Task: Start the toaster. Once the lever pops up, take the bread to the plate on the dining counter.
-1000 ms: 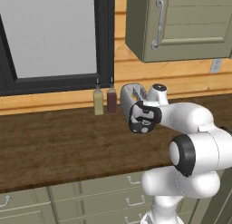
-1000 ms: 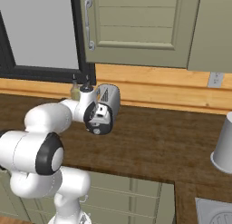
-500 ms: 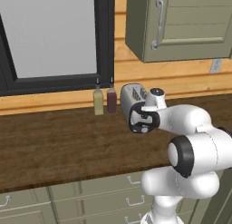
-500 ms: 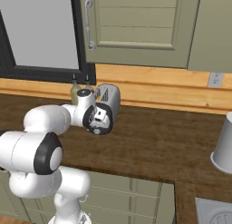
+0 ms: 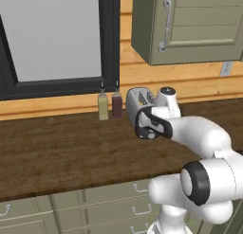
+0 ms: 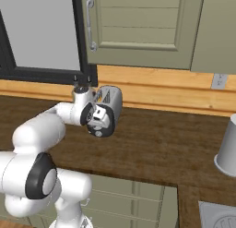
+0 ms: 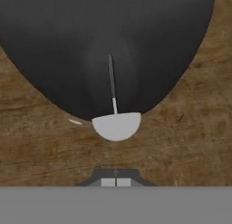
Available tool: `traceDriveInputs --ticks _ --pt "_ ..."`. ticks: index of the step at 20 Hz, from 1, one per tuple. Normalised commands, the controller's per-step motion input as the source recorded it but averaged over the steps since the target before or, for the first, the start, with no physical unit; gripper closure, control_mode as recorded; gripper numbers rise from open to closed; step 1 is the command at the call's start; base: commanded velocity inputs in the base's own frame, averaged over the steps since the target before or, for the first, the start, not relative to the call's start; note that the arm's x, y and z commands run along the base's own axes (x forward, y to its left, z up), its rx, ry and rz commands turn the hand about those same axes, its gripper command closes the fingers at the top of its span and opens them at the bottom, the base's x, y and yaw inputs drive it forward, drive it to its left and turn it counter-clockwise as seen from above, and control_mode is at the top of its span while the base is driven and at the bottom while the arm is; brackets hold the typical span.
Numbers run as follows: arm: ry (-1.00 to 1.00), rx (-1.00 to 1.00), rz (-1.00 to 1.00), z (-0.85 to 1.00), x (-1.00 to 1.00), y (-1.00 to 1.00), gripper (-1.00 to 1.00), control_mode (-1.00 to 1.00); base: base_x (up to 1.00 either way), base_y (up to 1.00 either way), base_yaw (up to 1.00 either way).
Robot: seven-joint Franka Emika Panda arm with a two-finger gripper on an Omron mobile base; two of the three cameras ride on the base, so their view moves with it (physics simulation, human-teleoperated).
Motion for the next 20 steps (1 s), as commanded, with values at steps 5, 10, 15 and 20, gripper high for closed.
traceDriveInputs --ticks 5,10,15,20 --pt "-0.03 0.00 0.02 1.00 -0.28 0.02 1.00 -1.00 0.00 0.00 0.00" --pt "-0.14 -0.08 0.08 0.74 0.19 0.46 1.00 -1.00 0.00 0.00 0.00" --pt "-0.24 -0.16 0.24 0.37 0.03 0.29 1.00 -1.00 0.00 0.00 0.00" --pt "-0.18 -0.16 0.05 0.50 0.40 0.08 1.00 -1.00 0.00 0.00 0.00"
